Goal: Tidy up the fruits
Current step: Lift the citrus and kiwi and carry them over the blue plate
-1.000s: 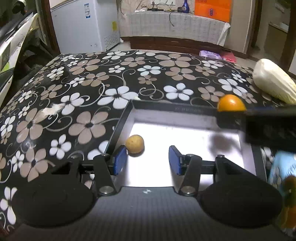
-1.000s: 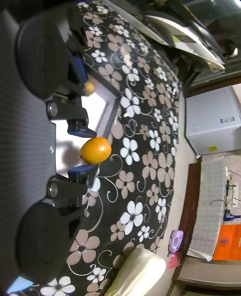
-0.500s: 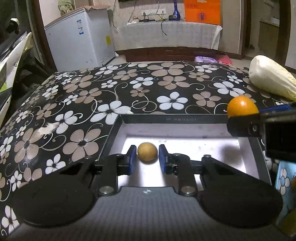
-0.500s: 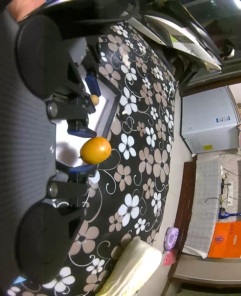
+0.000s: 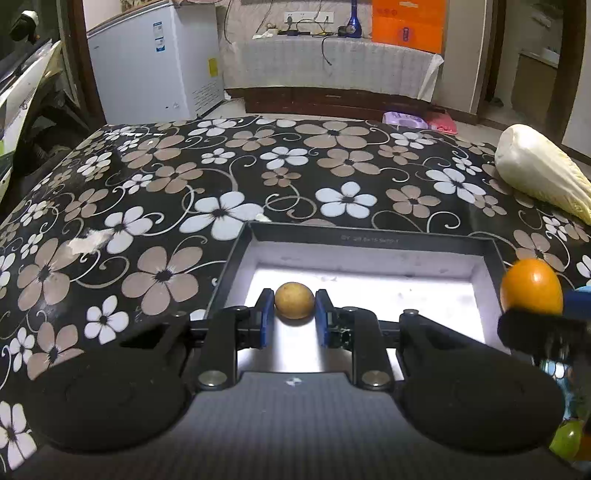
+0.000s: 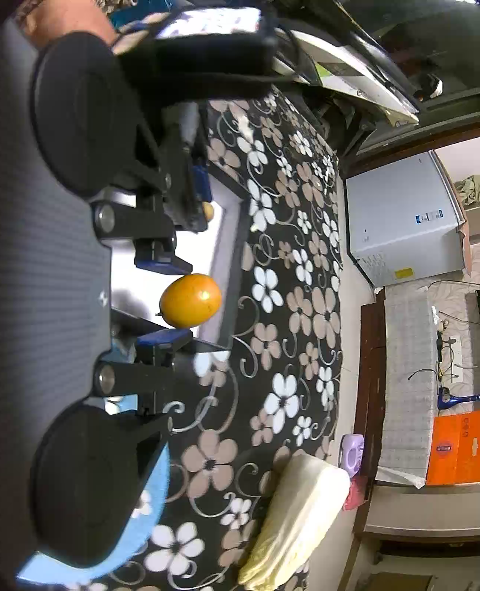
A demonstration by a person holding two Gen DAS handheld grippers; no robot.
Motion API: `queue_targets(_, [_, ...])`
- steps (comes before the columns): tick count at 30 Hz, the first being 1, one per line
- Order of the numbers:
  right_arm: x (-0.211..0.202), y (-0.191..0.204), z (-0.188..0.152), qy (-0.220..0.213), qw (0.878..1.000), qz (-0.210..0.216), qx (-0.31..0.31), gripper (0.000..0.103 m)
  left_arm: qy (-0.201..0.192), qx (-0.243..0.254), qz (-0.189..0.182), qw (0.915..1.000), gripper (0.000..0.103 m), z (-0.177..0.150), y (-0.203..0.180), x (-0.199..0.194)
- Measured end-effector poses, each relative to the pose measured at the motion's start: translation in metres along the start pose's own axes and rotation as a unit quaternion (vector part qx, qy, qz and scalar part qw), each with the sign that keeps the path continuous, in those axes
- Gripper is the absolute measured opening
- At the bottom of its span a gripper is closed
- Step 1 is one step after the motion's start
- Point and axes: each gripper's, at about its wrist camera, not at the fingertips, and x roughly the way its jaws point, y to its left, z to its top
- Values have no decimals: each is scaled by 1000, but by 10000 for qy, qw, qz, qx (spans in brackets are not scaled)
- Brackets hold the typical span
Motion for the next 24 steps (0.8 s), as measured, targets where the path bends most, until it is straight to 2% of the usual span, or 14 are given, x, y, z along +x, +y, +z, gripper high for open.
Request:
queue_targets(5, [-2, 7, -3, -25, 9999, -3, -98, 34, 143, -175, -38, 9997, 28, 0, 7, -6])
queue_targets(14, [-12, 8, 1, -177, 9997, 84, -118, 34, -44, -145, -99, 9998, 28, 3, 6, -32])
queue_targets(24, [-35, -10, 4, -397, 9992, 32, -63, 34, -239, -29, -382, 9990, 28, 5, -14, -58])
